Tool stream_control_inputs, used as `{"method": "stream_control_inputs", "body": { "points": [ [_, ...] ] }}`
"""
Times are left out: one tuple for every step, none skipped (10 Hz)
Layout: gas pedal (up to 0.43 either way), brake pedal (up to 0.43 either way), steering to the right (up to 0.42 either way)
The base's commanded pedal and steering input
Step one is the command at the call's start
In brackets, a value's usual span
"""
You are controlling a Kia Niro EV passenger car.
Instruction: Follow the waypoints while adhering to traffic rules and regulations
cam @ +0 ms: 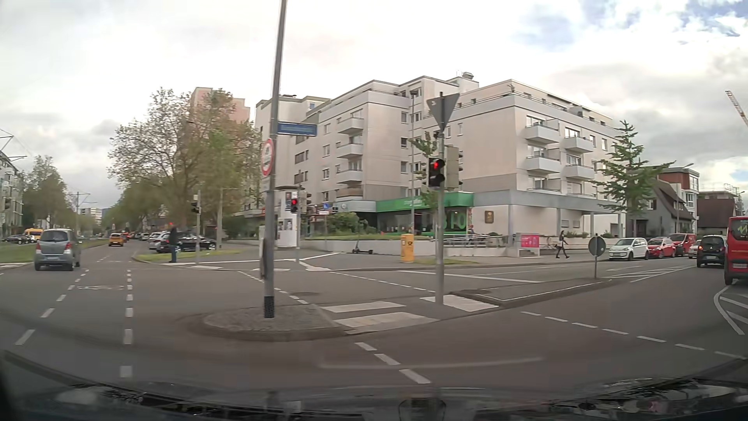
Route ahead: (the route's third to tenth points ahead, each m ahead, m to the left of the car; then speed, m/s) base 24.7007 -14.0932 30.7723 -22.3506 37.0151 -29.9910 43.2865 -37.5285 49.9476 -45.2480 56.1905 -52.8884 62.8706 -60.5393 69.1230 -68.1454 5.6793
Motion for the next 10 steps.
{"method": "stream_control_inputs", "body": {
  "points": [
    [0.039, 0.0, 0.358],
    [0.039, 0.0, 0.352],
    [0.039, 0.0, 0.35],
    [0.039, 0.0, 0.347],
    [0.039, 0.0, 0.345],
    [0.039, 0.0, 0.343],
    [0.047, 0.0, 0.338],
    [0.059, 0.0, 0.329],
    [0.059, 0.0, 0.323],
    [0.059, 0.0, 0.318]
  ]
}}
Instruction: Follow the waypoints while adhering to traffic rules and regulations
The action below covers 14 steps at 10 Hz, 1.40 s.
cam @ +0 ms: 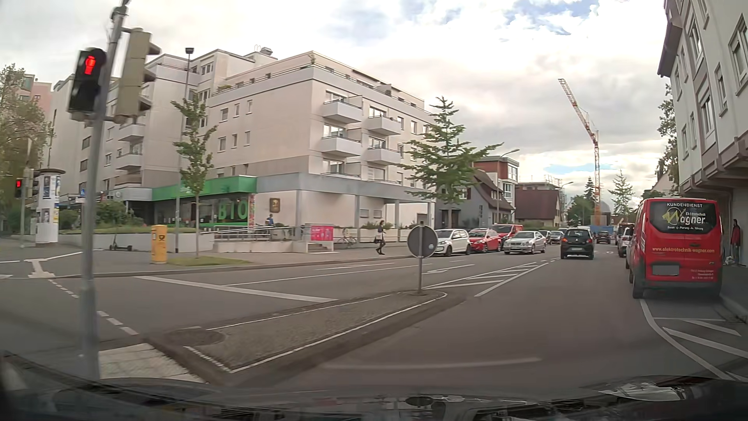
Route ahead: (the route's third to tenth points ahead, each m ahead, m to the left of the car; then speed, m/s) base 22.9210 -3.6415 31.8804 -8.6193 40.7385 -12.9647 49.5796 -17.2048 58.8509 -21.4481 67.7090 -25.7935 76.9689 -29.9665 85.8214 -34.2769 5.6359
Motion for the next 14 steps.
{"method": "stream_control_inputs", "body": {
  "points": [
    [0.059, 0.0, 0.315],
    [0.059, 0.0, 0.309],
    [0.059, 0.0, 0.301],
    [0.059, 0.0, 0.284],
    [0.059, 0.0, 0.261],
    [0.059, 0.0, 0.243],
    [0.059, 0.0, 0.22],
    [0.059, 0.0, 0.198],
    [0.059, 0.0, 0.182],
    [0.067, 0.0, 0.16],
    [0.067, 0.0, 0.14],
    [0.067, 0.0, 0.115],
    [0.067, 0.0, 0.095],
    [0.067, 0.0, 0.08]
  ]
}}
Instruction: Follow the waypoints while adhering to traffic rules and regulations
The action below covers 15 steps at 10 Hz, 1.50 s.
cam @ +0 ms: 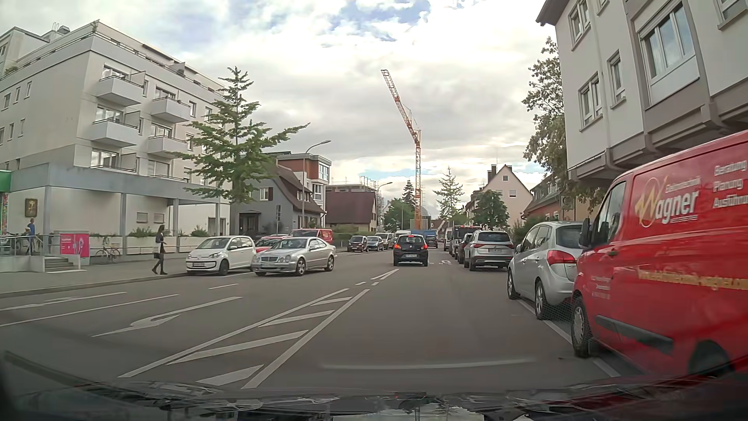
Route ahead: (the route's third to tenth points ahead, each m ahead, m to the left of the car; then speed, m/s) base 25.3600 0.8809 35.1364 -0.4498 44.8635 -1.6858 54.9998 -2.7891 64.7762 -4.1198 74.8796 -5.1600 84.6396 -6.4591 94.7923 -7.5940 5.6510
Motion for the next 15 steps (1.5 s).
{"method": "stream_control_inputs", "body": {
  "points": [
    [0.067, 0.0, 0.07],
    [0.067, 0.0, 0.058],
    [0.067, 0.0, 0.046],
    [0.067, 0.0, 0.026],
    [0.067, 0.0, 0.011],
    [0.067, 0.0, 0.008],
    [0.067, 0.0, 0.009],
    [0.067, 0.0, 0.011],
    [0.067, 0.0, 0.013],
    [0.067, 0.0, 0.013],
    [0.067, 0.0, 0.013],
    [0.059, 0.0, 0.015],
    [0.028, 0.0, 0.019],
    [0.008, 0.0, 0.022],
    [0.008, 0.0, 0.023]
  ]
}}
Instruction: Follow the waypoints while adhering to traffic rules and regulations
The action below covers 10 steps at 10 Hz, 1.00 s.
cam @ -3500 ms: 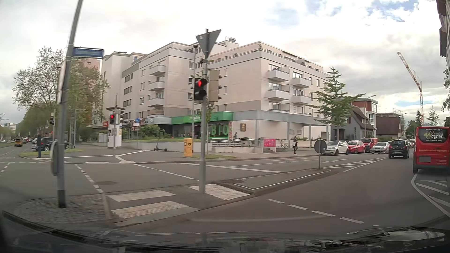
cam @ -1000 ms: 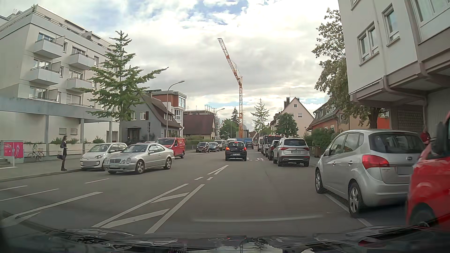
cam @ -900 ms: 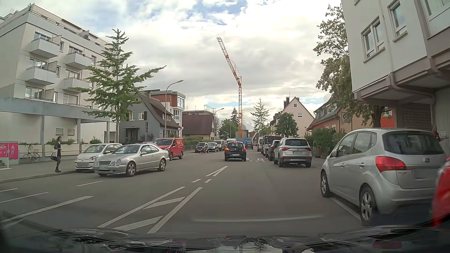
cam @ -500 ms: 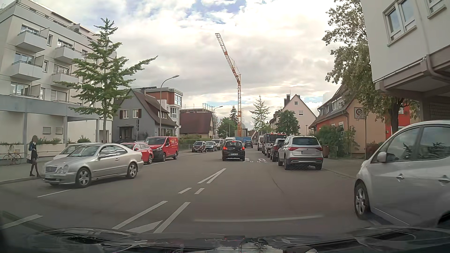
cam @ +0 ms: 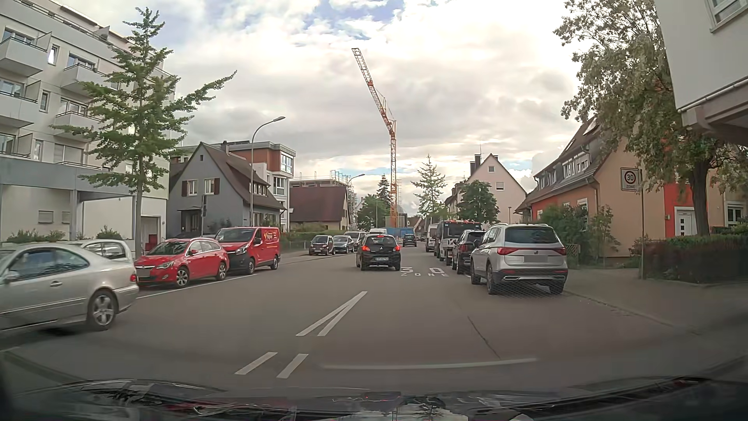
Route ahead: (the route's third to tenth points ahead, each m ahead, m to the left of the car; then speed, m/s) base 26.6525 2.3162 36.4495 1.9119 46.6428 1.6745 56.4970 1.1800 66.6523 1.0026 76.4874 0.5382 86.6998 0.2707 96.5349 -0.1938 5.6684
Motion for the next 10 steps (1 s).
{"method": "stream_control_inputs", "body": {
  "points": [
    [0.008, 0.0, 0.023],
    [0.008, 0.0, 0.023],
    [0.02, 0.0, 0.022],
    [0.039, 0.0, 0.02],
    [0.039, 0.0, 0.017],
    [0.047, 0.0, 0.013],
    [0.059, 0.0, 0.01],
    [0.059, 0.0, 0.008],
    [0.067, 0.0, 0.008],
    [0.067, 0.0, 0.008]
  ]
}}
